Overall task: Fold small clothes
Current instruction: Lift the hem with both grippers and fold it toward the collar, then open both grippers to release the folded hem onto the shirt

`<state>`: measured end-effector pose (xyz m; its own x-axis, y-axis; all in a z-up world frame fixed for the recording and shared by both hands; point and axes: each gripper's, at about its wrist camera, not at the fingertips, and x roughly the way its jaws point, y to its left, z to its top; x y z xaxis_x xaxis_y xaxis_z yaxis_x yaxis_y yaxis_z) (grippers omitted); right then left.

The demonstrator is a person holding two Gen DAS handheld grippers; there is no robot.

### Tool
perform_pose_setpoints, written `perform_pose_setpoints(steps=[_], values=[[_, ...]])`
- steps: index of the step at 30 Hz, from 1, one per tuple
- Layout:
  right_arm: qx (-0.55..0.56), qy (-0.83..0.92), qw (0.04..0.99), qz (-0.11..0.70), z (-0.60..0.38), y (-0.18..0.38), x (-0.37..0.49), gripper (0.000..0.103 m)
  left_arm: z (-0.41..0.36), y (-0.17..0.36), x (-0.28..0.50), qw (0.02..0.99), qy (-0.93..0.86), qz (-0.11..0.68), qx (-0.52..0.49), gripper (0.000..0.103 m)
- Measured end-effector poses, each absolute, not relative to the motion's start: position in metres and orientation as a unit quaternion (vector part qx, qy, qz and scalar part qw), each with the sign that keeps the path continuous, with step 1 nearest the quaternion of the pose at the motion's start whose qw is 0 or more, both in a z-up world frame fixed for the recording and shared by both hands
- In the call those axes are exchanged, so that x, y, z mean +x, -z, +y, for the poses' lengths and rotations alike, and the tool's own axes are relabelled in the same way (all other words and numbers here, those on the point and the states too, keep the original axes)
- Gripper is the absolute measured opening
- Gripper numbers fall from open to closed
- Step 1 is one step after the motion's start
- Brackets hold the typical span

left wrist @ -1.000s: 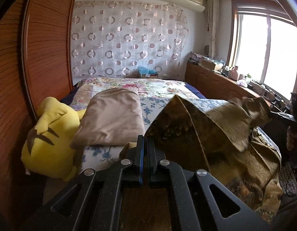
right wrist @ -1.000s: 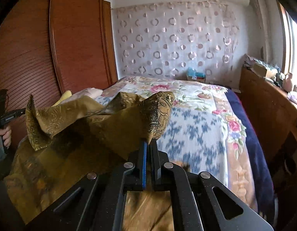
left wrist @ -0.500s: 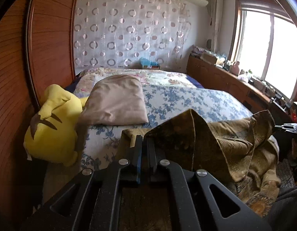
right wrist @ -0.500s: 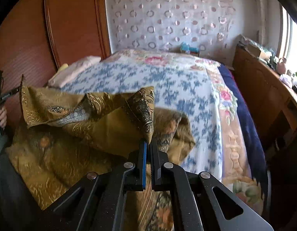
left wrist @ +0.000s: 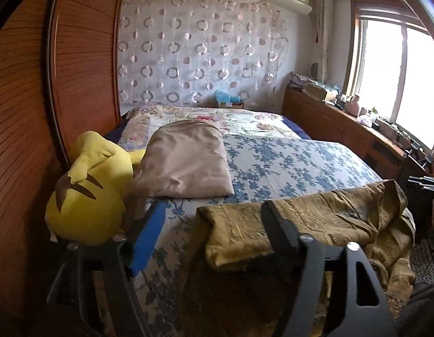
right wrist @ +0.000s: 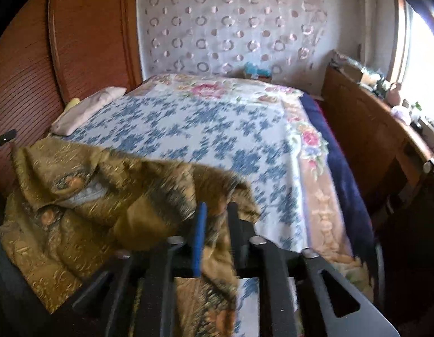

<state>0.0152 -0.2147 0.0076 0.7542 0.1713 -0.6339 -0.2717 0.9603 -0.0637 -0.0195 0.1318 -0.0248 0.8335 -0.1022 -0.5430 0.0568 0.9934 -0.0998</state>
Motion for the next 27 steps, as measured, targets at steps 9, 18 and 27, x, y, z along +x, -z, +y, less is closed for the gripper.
perform_pose_setpoints(steps=[9, 18, 27], values=[[-0.035, -0.109, 0.934, 0.338, -0.223, 0.024, 0.059, 0.039, 0.142, 0.054, 0.037, 0.945, 0.025, 0.326, -0.032, 0.076], [-0.007, -0.116, 0.924, 0.365, -0.224, 0.045, 0.084, 0.047, 0.142, 0.079, 0.065, 0.926, 0.031, 0.376, -0.019, 0.076], [-0.019, -0.117, 0.913, 0.390, -0.225, 0.057, 0.096, 0.058, 0.138, 0.096, 0.071, 0.909, 0.050, 0.414, -0.016, 0.076]])
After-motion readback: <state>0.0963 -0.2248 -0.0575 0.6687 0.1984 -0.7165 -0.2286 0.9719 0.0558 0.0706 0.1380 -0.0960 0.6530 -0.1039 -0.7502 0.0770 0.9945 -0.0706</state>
